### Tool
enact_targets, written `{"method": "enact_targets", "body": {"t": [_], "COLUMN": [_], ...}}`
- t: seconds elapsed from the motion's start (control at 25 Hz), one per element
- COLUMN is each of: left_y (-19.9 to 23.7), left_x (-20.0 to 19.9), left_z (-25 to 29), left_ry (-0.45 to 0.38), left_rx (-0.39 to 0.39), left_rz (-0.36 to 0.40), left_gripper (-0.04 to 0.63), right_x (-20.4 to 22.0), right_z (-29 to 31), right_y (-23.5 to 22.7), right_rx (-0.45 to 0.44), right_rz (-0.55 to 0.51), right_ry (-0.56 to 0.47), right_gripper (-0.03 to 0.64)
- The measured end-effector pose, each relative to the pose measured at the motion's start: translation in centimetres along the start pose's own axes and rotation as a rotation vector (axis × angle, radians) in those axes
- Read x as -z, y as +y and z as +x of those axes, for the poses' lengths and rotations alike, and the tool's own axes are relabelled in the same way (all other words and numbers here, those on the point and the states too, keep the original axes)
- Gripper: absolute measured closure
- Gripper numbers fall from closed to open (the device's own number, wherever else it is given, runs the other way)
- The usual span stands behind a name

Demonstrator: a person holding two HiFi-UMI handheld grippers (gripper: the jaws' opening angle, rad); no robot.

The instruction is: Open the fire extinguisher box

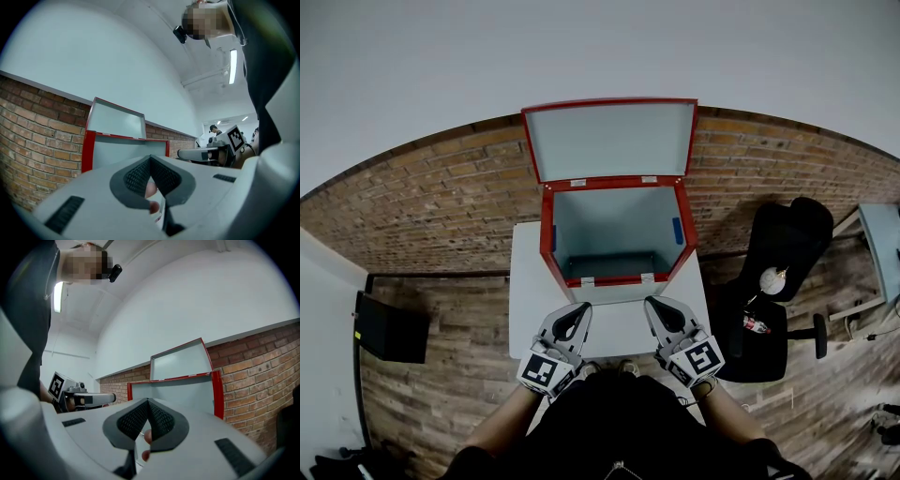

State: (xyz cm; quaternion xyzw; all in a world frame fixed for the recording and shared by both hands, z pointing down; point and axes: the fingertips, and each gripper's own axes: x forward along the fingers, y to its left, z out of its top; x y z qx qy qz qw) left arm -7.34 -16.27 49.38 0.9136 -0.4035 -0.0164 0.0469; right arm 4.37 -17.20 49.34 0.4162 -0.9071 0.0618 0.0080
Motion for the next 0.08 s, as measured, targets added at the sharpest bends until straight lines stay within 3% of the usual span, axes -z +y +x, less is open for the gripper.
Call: {"method": "enact_targets", "body": {"t": [0.08], "left_y": [0.08], "left_x": [0.10], "left_z": [0.16], "left_ry": [-0.006], "left_rx": [0.003], "left_rz": [0.010], "left_gripper": [0.548], "right_x": [-0.05], "right_z": [0.09], "right_y": [-0.24], "right_rx": [0.001], "right_rz": [0.004], "right_ry": [-0.004], "right_gripper": [0.597]}}
